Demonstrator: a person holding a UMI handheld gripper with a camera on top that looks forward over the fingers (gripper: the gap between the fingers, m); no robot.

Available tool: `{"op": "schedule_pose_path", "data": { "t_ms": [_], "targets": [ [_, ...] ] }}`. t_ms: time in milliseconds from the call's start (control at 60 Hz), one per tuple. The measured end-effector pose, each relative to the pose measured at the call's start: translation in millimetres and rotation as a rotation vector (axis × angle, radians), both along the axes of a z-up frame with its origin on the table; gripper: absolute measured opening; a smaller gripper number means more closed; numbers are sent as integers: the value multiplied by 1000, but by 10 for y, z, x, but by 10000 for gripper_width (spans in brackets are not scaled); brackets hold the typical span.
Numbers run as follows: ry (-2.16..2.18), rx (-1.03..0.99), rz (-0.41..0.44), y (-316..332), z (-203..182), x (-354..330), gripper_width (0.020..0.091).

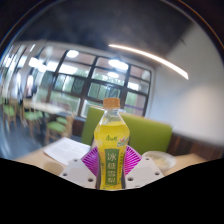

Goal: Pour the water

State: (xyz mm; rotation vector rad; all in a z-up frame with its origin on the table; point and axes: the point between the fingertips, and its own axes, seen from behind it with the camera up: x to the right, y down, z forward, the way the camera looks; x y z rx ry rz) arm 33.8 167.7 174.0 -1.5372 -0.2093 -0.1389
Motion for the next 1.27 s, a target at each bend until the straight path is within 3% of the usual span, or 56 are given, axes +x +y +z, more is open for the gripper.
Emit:
{"op": "schedule_pose_path", "data": {
  "t_ms": [67,117,300,500,633,667,733,783,1267],
  "targets": [
    [189,-37,75,119,-223,-40,277],
    [251,-73,57,151,-565,-133,278],
    [270,-137,76,286,-979,-230,282],
    [240,-101,92,287,-823,33,306],
    [237,-104,93,276,-740,34,501],
    [226,-126,85,233,-791,110,600],
    [217,-152,69,138,-803,191,864],
    [225,-138,51,31,-780,246,801],
    [234,-157,112,-1341,-797,146,814]
  ]
}}
